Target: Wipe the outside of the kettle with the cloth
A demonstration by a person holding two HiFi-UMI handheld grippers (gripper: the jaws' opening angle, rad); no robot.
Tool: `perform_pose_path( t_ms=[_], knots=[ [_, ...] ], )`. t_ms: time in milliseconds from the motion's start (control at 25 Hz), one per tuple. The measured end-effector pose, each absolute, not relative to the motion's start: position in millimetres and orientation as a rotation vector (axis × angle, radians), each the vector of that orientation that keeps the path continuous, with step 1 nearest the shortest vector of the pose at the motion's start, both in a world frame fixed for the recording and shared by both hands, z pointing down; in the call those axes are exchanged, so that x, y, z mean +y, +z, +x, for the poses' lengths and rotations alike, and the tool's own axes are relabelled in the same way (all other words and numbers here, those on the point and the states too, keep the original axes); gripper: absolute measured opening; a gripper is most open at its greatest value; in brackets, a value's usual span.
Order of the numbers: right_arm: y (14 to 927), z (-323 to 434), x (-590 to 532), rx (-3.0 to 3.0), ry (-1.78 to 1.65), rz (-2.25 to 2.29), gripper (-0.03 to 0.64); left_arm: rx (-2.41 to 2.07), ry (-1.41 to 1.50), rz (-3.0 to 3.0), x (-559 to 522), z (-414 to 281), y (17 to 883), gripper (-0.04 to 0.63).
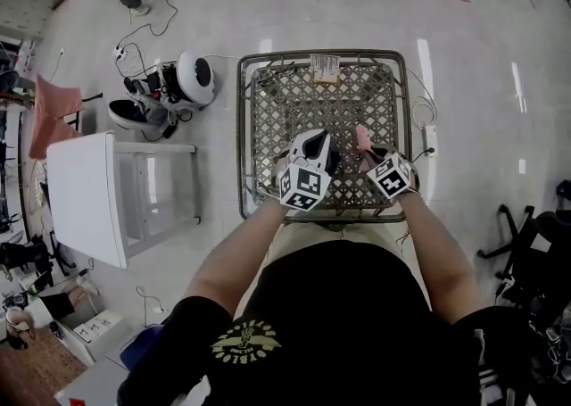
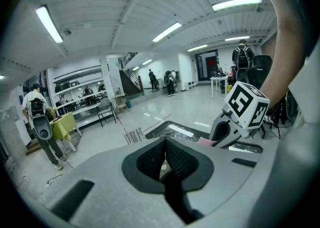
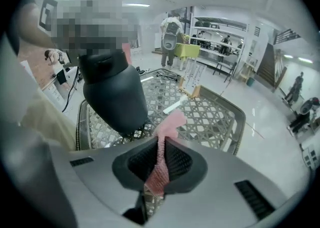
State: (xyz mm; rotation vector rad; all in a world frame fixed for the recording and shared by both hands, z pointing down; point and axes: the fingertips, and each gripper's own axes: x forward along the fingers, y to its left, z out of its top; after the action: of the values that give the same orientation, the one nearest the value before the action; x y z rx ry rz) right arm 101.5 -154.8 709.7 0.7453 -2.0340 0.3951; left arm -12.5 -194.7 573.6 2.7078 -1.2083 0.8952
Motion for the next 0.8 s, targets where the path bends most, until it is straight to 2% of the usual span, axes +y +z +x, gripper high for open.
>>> perform_pose_path(
  t_ms=[280,600,800],
  knots=[
    [709.0,143.9,-135.0,-1.977,0.463,0.838,0.029,-1.197,0.924,2.705,-190.6,-13.5,573.2,0.008],
    [703.4,151.0,-113.3,-2.008,0.487,0.887,0.034,-1.155,0.895,2.751,-185.3,-17.0,567.8,0.008],
    [680.7,151.5,-107.5,-2.037,0.465,0.881,0.1,-1.193,0.822,2.741,-188.8,-16.1,555.1,0.008]
  ],
)
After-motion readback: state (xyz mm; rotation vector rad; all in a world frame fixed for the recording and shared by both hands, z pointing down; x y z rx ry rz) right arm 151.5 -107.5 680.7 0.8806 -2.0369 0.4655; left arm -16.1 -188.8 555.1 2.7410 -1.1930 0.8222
